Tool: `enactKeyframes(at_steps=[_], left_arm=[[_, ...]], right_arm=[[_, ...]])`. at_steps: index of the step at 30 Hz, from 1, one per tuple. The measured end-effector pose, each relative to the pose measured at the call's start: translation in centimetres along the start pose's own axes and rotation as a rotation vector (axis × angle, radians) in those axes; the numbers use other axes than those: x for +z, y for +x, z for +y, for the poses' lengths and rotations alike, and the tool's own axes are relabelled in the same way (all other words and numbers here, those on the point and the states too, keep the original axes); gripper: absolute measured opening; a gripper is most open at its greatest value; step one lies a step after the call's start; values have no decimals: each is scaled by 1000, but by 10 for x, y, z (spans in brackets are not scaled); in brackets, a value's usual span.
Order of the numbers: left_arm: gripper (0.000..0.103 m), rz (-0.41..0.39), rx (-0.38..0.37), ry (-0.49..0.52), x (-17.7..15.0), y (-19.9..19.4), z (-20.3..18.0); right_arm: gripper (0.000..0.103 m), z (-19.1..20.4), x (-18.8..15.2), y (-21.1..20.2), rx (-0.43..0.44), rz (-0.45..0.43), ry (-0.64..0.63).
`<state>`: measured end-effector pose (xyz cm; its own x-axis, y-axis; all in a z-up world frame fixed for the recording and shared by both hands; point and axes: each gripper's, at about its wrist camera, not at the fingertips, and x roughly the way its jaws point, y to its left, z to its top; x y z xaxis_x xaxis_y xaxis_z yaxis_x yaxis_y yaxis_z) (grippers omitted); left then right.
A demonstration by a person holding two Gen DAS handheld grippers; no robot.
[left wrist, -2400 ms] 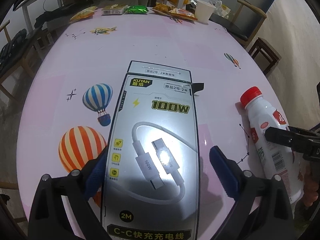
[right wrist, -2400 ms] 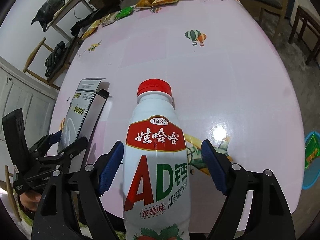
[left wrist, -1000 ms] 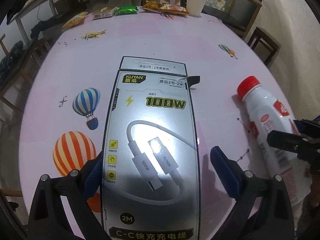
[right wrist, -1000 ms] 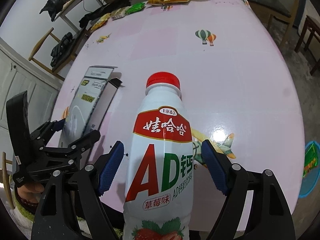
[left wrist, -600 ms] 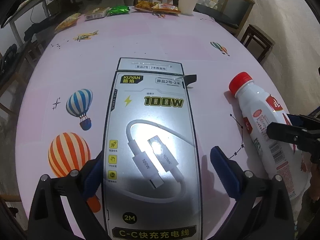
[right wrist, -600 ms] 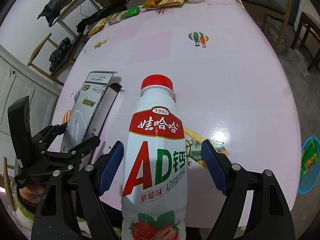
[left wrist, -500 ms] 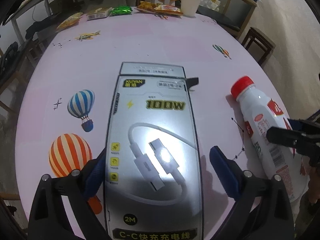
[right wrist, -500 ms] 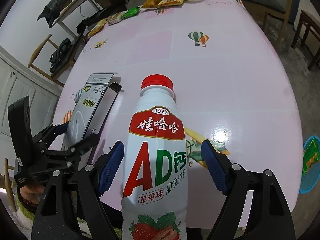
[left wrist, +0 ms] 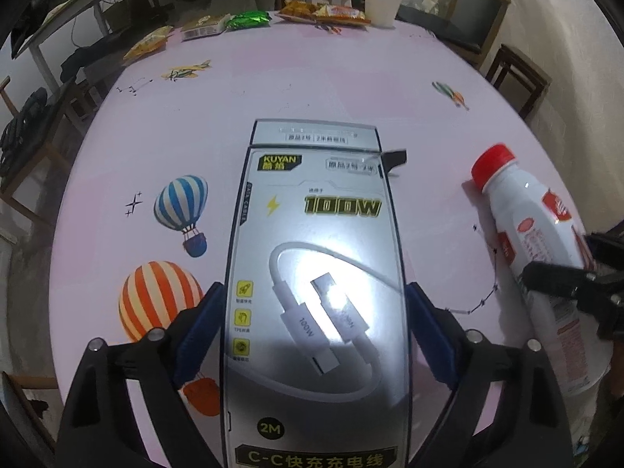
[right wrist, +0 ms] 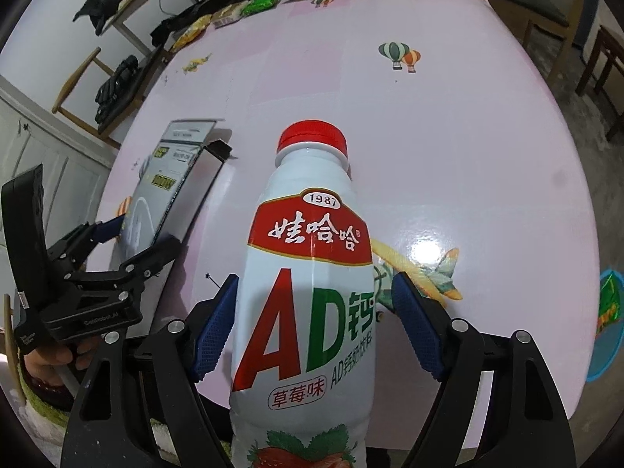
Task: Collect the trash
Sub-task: 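Lift the white bottle and cable box off the table with both tools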
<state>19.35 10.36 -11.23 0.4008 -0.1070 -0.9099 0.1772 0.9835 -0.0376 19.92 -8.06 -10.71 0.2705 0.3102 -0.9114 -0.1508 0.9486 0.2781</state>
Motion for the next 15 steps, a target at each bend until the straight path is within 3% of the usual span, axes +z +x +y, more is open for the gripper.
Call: enactKeyframes(at_steps=[4,7,15], left_arm=[[95,-15,41,41,-6,3,-6],[95,-19,6,39,-4,3,-10],[95,-22,-3,105,-9,3,-16]], right_arm=[[75,2,4,3,-15,42,-19],[75,6,8,6,-46,77,-22],[75,25,11,13,-120,128,-48]])
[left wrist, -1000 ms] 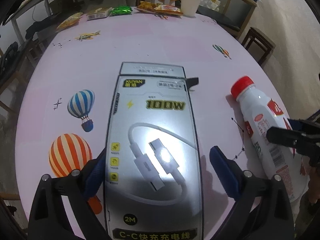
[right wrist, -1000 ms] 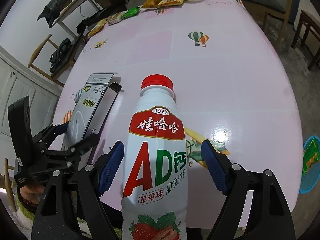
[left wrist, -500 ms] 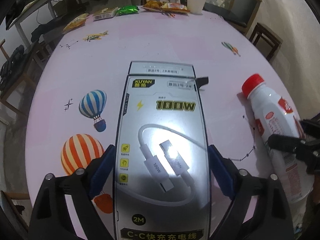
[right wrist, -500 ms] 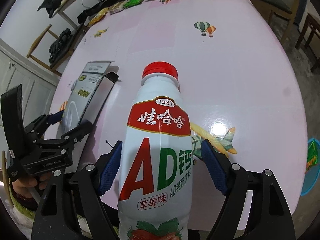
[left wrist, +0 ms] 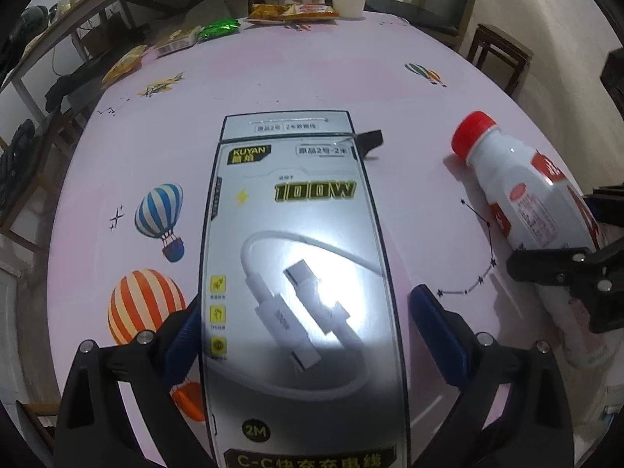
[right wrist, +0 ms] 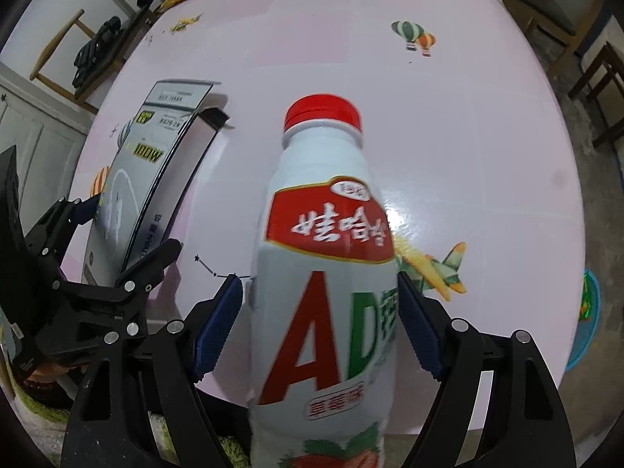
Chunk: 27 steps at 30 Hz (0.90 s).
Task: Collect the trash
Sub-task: 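Lift the white bottle and cable box off the table with both tools, then carry the bottle and cable box to the wastebasket and open both tools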
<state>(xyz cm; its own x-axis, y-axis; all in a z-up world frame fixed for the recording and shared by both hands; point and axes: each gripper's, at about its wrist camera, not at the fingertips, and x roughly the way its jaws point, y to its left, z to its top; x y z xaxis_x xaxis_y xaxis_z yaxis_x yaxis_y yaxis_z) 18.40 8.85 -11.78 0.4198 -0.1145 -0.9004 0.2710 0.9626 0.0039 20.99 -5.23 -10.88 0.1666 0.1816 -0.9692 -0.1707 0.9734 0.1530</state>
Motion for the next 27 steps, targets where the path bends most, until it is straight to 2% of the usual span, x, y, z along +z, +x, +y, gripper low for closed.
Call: enactKeyframes(at_steps=[5,9,13,16,21,25,27], left_arm=[[95,-14,-5,-27,0,-2,0],[84,-43,16,-29,-1,-4,-1],[82,-56,-9,-61,0,-6,5],[81,-69,-27,-103,0,-11,13],[81,-96,-42,-131,-5,-29,11],[81,-155,-86,-55,0,-61,-24],[81,-197,-142,-2,8,-77,-53]], right_arm=[[74,3,3,2,-24,-7,-38],[62,3,0,0,-47,-55,-61],[61,-5,-8,-6,-7,-105,-29],[61,-23,-16,-11,68,-155,40],[61,-64,-47,-25,277,-250,194],[61,-105,-88,-49,408,-358,306],[61,-121,-112,-61,449,-413,368]])
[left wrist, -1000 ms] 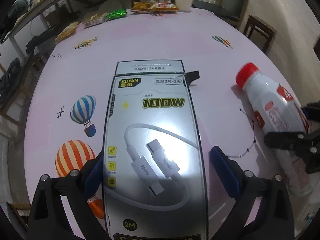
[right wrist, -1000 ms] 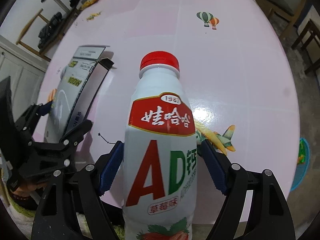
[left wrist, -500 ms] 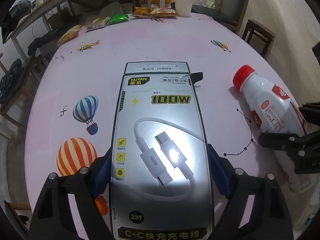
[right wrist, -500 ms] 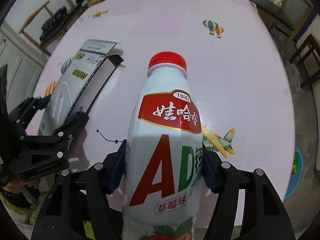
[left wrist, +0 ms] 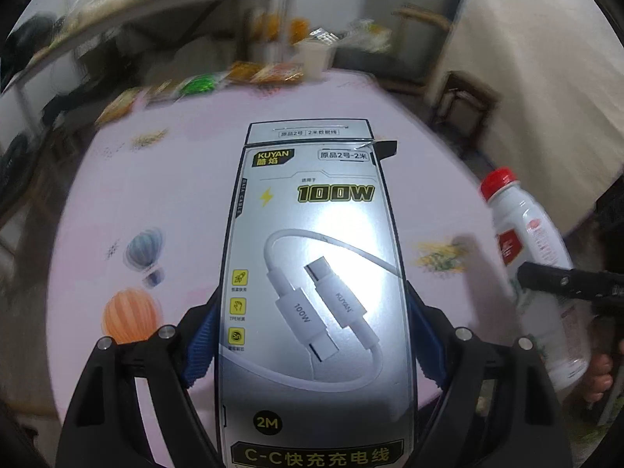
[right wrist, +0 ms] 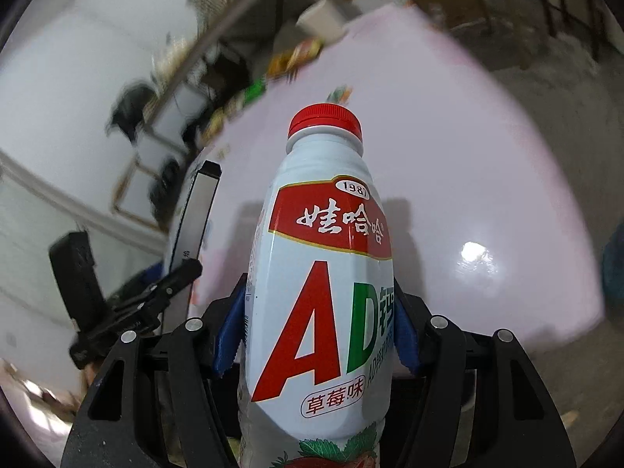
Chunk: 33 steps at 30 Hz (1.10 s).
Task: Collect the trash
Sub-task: 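Carry the bottle and cable box to the wastebasket and open both tools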
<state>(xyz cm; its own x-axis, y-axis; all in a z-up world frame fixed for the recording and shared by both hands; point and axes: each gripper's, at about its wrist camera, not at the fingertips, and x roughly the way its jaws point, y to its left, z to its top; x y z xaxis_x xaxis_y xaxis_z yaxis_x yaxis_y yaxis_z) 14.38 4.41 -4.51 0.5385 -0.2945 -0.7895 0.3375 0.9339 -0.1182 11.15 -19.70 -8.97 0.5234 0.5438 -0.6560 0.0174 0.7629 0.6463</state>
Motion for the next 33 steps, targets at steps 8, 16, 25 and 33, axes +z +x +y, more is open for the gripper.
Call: enactKeyframes(at_steps=[8,16,25,33], left_arm=[[81,53,-289,277,45,24,-172],[82,311,-447,529,57,126,-373],[96,502,-399,505,58,266,-520],[96,518,-478,397,56,276,-501]], right_arm=[[61,-112,-47,-140,-77,-320,277],[61,-256,-83,-191,-123,-434,671],[81,-404,-61,-166,-87,-521,1009],[82,-434,-88,-154,-132,-533,1043]])
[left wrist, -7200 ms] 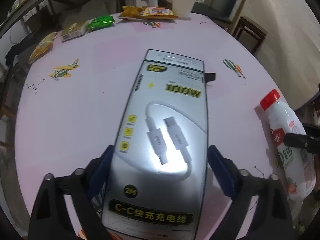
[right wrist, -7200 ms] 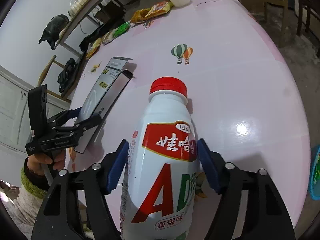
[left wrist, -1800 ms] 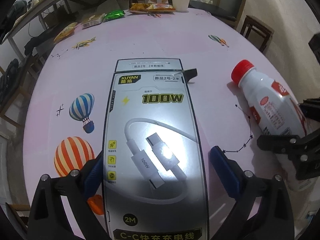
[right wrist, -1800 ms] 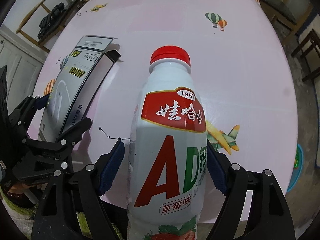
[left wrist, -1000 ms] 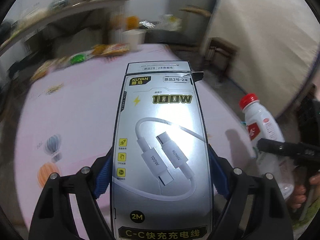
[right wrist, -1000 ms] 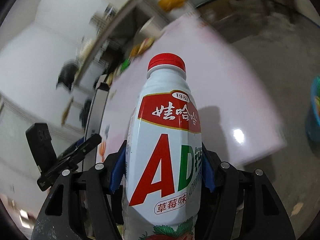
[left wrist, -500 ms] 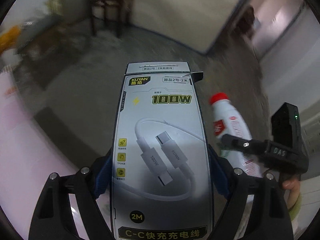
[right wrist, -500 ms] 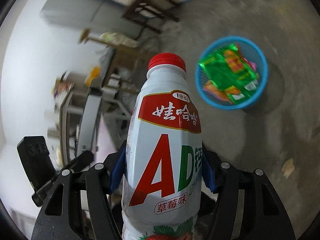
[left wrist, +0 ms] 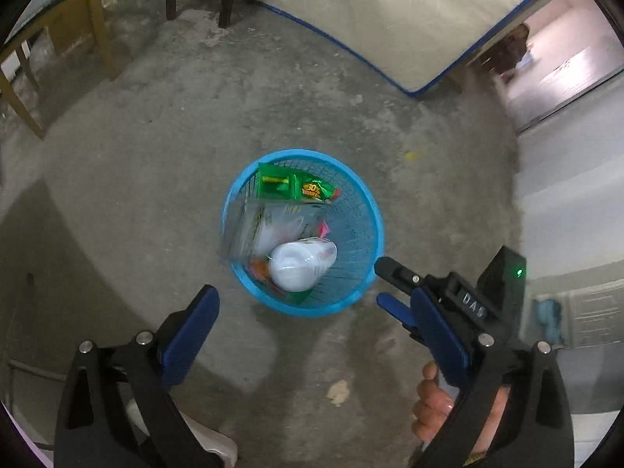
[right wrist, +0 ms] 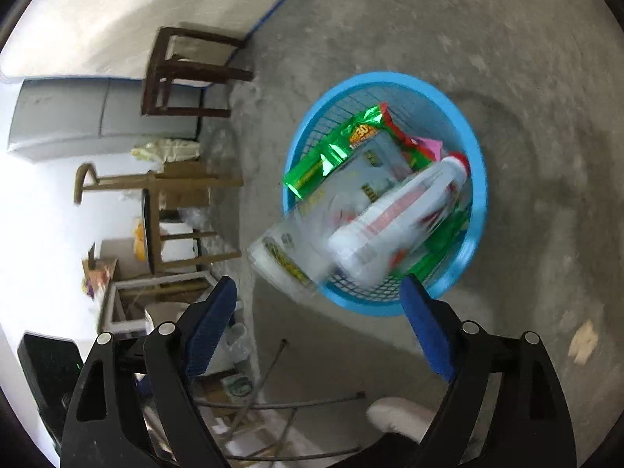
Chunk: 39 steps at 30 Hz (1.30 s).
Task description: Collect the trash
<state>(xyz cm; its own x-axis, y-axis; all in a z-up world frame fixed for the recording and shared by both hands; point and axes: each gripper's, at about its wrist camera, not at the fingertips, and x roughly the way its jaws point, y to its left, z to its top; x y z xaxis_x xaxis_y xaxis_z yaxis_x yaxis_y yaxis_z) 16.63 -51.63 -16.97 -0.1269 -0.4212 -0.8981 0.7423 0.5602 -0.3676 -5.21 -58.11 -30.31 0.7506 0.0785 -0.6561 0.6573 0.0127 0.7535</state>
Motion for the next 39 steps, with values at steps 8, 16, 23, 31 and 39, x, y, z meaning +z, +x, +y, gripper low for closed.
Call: enactKeyframes(at_steps=[8,16,23,31,39], left_arm=[[96,-145,-1,12,-29,-90,17],[96,-367,-24,35,-111,-222,31],[97,-547,7,-36,-216,-306,56],[97,-695,213,-246,-329,-355,98],[97,-685,518,-502,-395,-348,117]], right_arm=[[82,-6,-40,-51,-27,-45,-94],[82,66,-106,-100,-74,-118,-440],[89,140,-193,-127,-113,-197,-808],[95,202,-307,-144,-100,-302,-1214],[95,217,-369,-118,-137,-262,-1358]])
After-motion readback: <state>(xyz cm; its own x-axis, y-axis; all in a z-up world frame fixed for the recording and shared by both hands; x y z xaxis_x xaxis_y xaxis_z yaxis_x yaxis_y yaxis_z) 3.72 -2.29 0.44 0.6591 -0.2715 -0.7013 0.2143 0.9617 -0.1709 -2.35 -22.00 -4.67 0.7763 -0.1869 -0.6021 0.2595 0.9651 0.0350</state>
